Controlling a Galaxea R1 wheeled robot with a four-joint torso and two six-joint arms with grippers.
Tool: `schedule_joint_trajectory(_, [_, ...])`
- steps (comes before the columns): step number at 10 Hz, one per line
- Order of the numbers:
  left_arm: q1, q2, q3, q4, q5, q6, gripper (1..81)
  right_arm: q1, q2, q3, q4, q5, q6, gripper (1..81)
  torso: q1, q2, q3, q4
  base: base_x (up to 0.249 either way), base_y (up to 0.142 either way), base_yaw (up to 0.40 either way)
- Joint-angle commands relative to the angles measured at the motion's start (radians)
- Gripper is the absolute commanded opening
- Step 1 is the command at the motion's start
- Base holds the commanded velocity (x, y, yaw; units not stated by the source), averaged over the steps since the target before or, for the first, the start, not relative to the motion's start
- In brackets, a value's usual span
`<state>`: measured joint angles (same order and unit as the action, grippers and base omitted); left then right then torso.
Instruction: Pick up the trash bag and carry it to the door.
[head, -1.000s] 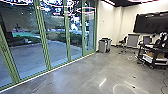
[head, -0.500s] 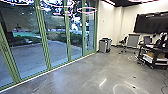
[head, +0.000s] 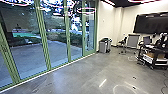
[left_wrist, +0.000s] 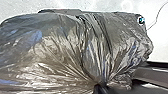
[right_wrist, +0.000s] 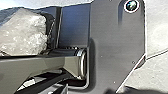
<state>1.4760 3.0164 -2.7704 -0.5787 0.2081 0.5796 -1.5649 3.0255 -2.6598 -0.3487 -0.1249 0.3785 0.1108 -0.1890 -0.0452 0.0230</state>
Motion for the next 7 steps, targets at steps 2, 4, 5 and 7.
schedule_joint_trajectory(2, [-0.067, -0.010, -0.003, 0.000, 0.076, 0.013, 1.0, 0.055, 0.009, 0.005, -0.009, -0.053, -0.003, 81.1, -0.002, -0.001, 0.000, 0.000, 0.113, 0.000, 0.000])
schedule_joint_trajectory(4, [-0.067, -0.006, -0.003, 0.002, 0.076, 0.013, 1.0, 0.056, 0.009, 0.005, -0.009, -0.053, -0.003, 81.1, -0.001, 0.000, 0.000, 0.000, 0.140, 0.000, 0.000])
schedule_joint_trajectory(5, [-0.067, -0.006, -0.003, 0.002, 0.076, 0.017, 1.0, 0.056, 0.009, 0.005, -0.009, -0.053, -0.003, 81.1, -0.002, -0.001, 0.001, 0.000, 0.152, 0.000, 0.000])
schedule_joint_trajectory(7, [-0.067, -0.005, -0.003, 0.002, 0.076, 0.022, 1.0, 0.055, 0.009, 0.005, -0.009, -0.055, -0.003, 81.1, -0.001, -0.001, 0.001, 0.000, 0.157, 0.000, 0.000])
